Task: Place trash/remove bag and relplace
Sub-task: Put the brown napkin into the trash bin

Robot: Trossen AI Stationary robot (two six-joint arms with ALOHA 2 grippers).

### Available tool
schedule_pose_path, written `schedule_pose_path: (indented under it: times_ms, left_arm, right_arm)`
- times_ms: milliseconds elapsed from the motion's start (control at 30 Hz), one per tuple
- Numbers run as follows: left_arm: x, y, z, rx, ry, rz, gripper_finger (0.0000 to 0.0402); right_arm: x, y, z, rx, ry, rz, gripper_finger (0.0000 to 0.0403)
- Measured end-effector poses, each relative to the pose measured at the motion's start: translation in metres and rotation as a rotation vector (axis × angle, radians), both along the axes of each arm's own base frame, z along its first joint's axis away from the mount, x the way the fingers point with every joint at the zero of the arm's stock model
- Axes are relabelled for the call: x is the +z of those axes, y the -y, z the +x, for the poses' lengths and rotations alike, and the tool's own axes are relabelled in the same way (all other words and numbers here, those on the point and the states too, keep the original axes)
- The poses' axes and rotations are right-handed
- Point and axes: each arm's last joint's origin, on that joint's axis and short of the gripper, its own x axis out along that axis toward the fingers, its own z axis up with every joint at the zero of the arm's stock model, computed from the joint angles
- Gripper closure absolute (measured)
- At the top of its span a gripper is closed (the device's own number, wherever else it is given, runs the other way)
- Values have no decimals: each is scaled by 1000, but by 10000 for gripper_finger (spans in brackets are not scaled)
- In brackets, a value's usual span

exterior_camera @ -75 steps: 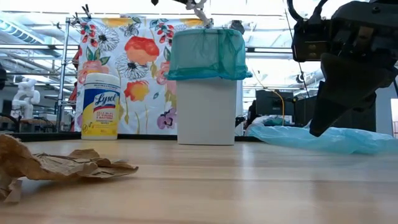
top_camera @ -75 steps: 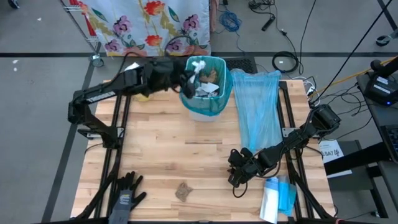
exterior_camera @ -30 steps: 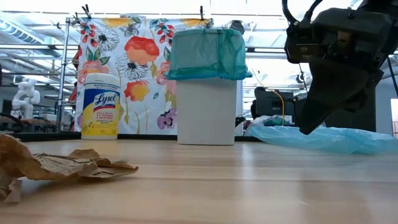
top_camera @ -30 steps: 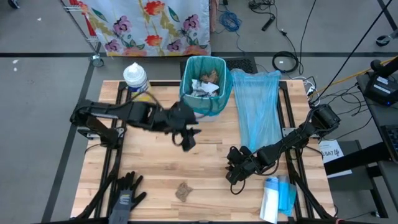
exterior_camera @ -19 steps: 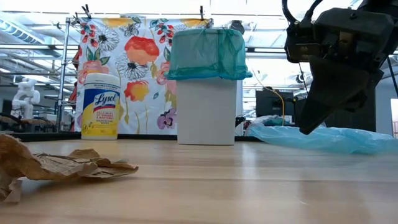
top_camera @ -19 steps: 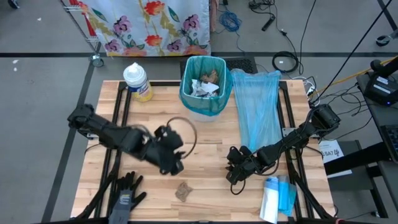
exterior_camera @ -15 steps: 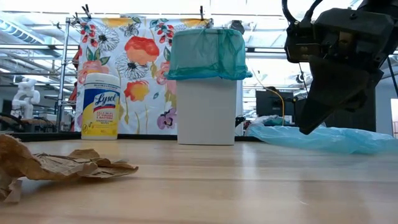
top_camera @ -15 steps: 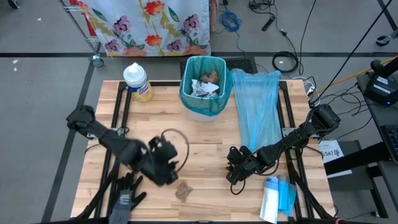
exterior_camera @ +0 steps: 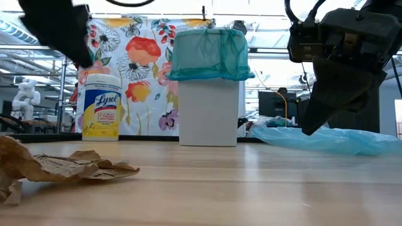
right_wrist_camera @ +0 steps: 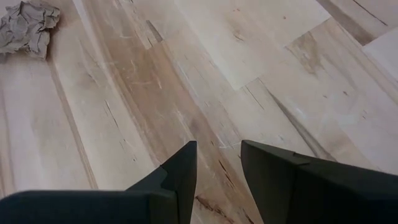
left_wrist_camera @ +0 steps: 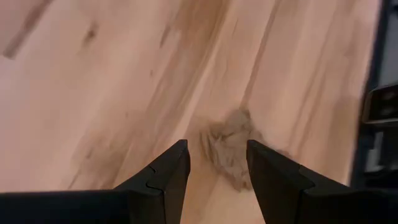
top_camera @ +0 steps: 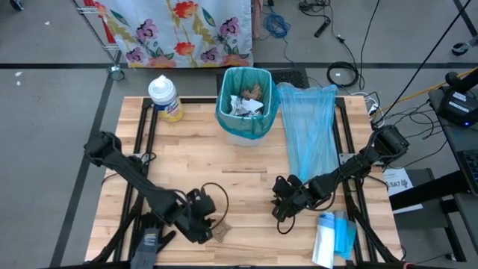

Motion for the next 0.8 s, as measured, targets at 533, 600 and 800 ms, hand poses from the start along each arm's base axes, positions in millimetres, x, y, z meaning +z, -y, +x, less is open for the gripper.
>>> schedule_pose_path:
  times_ms: [533, 600, 800]
  left_arm:
    - [-84, 23, 32, -173, -163, -52, 243]
    - [-87, 20, 35, -122, -184, -91, 261]
    - [-80, 11, 43, -85, -184, -130, 386]
  right_arm:
    - [0, -1, -1, 10, -11, 24, 287]
    - [0, -1, -1, 12, -11, 22, 287]
    - [0, -1, -1, 21, -12, 16, 287]
